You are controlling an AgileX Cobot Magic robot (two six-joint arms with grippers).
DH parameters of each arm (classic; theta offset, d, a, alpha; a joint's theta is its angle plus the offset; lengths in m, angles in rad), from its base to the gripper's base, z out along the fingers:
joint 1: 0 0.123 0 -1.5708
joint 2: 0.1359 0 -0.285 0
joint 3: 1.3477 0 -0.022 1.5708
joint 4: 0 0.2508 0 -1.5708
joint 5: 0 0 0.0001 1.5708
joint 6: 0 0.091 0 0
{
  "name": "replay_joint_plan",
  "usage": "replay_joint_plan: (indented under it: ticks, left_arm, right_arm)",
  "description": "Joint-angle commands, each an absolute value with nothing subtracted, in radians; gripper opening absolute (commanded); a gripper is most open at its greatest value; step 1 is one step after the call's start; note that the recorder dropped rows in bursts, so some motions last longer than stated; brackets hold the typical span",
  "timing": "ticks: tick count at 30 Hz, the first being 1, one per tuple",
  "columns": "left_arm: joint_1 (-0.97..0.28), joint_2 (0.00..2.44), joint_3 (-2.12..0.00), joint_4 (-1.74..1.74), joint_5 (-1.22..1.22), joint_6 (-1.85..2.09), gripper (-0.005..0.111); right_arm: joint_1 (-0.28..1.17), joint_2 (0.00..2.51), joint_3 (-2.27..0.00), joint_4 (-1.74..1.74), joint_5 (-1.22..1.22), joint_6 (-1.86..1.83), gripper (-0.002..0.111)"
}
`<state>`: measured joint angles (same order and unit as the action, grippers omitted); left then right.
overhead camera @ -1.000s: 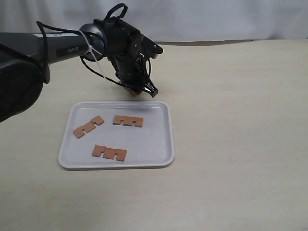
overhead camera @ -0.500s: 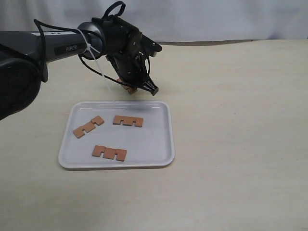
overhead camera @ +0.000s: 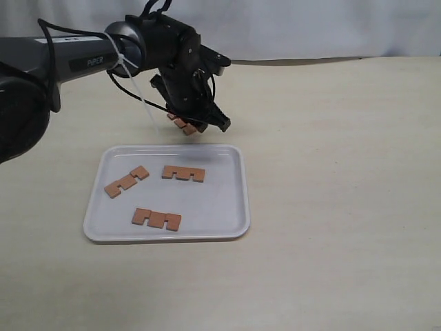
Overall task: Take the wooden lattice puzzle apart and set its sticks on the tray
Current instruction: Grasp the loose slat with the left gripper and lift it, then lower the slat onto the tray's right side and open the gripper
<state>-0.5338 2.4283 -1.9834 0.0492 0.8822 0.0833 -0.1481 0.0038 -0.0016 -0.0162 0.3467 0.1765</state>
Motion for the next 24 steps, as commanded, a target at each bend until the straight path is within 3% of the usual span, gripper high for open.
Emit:
replay_joint_plan:
  ticks: [1,24]
  left_arm:
    - [-0.485,2.426,-1.989,-0.068,0.873,0.079,0.045]
    - [-0.492,2.477,-1.989,-0.012,0.847,0.159,0.045]
  right_arm:
    - [-0.154,0.0,0.0,-0.015,0.343,0.18,0.004]
    - [-0.154,0.0,0.0,-0.015,0.343,0.18,0.004]
